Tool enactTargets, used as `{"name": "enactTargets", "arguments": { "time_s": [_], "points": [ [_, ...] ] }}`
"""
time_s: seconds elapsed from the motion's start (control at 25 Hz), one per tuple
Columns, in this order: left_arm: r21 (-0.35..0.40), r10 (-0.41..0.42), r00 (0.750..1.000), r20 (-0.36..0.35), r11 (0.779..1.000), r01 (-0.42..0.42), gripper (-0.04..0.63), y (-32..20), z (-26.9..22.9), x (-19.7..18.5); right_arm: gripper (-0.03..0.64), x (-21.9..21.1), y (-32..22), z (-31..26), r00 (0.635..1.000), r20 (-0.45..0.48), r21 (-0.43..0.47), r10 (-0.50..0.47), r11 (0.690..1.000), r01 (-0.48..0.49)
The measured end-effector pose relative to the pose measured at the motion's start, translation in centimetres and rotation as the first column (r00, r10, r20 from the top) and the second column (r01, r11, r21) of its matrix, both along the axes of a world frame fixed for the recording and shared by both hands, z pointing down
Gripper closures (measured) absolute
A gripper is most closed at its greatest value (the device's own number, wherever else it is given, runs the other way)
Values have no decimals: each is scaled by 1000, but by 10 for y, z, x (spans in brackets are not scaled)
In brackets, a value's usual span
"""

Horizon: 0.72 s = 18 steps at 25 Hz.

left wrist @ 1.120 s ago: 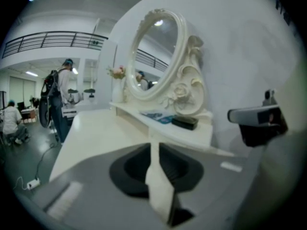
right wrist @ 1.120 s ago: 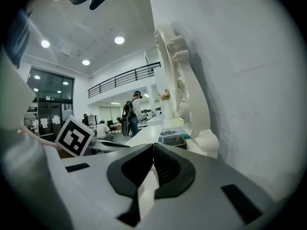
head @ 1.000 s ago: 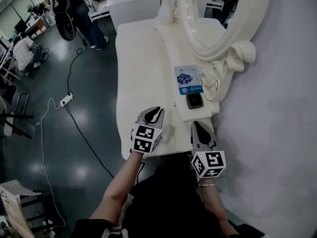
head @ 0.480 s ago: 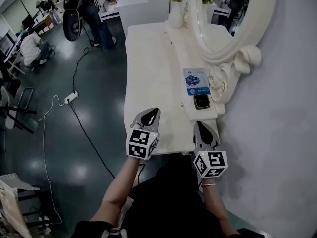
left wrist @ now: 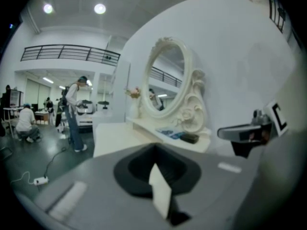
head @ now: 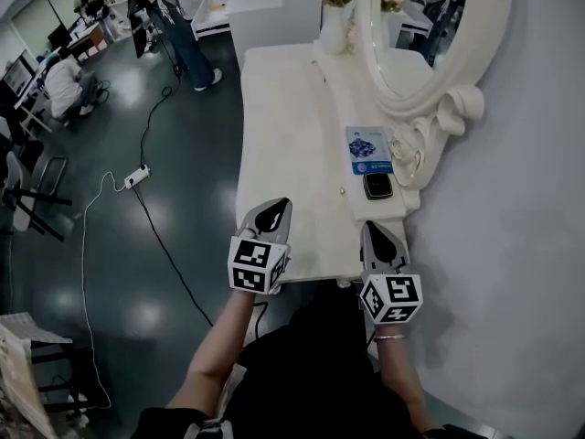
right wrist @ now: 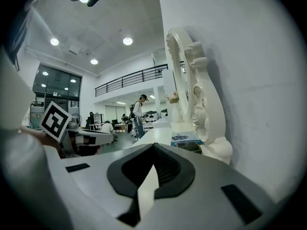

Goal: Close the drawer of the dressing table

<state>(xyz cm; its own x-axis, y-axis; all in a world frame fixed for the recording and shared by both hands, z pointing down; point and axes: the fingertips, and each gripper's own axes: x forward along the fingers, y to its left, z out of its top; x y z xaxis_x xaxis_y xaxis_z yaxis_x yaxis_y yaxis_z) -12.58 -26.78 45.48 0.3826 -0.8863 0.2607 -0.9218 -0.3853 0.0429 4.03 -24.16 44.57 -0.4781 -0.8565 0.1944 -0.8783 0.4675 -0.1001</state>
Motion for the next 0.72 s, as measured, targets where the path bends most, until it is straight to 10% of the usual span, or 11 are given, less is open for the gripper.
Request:
{"name": "enactTargets", "arguments": {
  "time_s": [0.72],
  "points": [
    [7,-50,999,-21,999,50,591,28,-3,-28,614,-18,11,-5,1000,-13,18,-23,1000,24]
  ]
}}
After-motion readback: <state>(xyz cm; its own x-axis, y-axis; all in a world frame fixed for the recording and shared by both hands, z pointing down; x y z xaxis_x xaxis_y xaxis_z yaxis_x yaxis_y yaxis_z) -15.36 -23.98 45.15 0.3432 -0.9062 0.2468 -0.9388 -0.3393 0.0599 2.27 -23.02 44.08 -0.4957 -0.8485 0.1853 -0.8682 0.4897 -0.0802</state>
